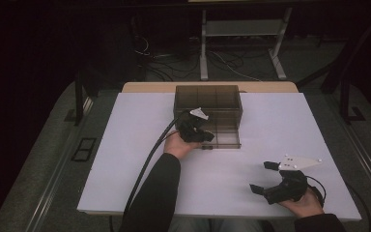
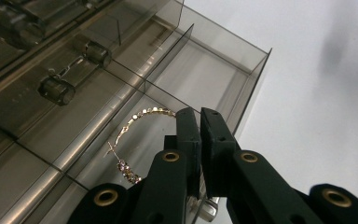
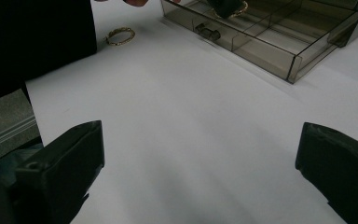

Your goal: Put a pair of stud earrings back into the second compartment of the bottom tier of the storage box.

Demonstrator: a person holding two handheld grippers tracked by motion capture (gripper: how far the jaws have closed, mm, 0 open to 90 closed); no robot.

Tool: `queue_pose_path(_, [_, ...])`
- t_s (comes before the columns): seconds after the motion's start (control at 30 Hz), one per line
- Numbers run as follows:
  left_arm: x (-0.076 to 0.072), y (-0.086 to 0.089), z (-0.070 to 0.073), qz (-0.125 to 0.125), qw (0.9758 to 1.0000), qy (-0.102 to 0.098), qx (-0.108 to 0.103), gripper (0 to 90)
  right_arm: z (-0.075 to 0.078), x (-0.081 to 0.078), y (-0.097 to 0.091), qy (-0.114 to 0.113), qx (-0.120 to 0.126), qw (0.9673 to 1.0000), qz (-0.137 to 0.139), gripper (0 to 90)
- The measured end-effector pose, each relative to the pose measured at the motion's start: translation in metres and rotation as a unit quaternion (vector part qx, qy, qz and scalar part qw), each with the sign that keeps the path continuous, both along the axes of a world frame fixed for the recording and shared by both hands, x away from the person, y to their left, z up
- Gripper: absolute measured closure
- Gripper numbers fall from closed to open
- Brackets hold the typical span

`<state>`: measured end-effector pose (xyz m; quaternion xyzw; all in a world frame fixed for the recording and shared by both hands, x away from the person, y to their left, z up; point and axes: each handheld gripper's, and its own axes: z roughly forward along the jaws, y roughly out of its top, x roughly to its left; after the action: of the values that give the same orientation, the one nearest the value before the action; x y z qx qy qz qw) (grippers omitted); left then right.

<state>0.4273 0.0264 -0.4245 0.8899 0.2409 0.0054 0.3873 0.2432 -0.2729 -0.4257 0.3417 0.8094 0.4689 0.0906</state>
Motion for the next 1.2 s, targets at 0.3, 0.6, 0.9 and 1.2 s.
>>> queue_pose_path(0.3, [0.004,-0.005,-0.001,-0.007,0.9998,0.001,0.019,85.3,0.0,0.0,0.0,0.0,0.0,1.0,0.001,0.6])
queue_pose_path(0.6, [-0.002,-0.004,0.008,0.008,0.9998,-0.006,0.019,69.1,0.0,0.0,0.001,0.0,0.0,1.0,0.002,0.6])
queue_pose_path(0.9, [-0.011,0.004,0.027,0.007,0.9997,-0.005,0.025,46.6,0.0,-0.001,0.001,0.0,-0.001,1.0,0.003,0.6])
queue_pose_path(1.2, [-0.019,0.01,0.04,-0.004,0.9999,0.002,0.015,27.4,0.0,-0.001,0.001,0.0,0.0,1.0,0.002,0.6])
